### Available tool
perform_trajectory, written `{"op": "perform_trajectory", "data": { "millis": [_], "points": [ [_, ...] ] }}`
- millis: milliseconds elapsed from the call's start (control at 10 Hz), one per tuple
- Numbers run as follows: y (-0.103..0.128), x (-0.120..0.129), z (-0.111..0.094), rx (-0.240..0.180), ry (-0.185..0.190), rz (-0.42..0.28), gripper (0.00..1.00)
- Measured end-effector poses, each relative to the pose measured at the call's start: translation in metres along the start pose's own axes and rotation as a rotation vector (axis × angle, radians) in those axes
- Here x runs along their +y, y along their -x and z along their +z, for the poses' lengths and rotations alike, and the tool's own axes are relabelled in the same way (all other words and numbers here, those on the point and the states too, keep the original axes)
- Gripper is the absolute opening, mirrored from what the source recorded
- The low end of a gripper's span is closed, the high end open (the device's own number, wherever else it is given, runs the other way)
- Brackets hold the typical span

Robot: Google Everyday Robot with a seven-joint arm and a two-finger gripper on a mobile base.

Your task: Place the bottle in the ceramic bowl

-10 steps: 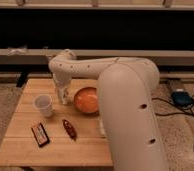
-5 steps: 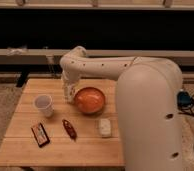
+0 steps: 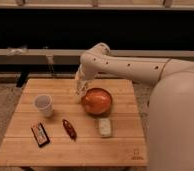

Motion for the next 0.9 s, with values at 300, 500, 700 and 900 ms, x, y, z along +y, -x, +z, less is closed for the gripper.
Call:
{"op": "perform_trajectory", "data": {
  "millis": [300, 500, 700, 900],
  "points": [
    [0.000, -0.011, -0.017, -0.028, -0.003, 0.035, 0.00],
    [-0.013, -0.024, -0.013, 0.007, -0.024, 0.049, 0.14],
    [-0.027, -0.030, -0.003, 0.050, -0.036, 0.060, 0.31],
    [-0.045, -0.047, 0.009, 0.101, -0.062, 0.088, 0.54]
  ]
}}
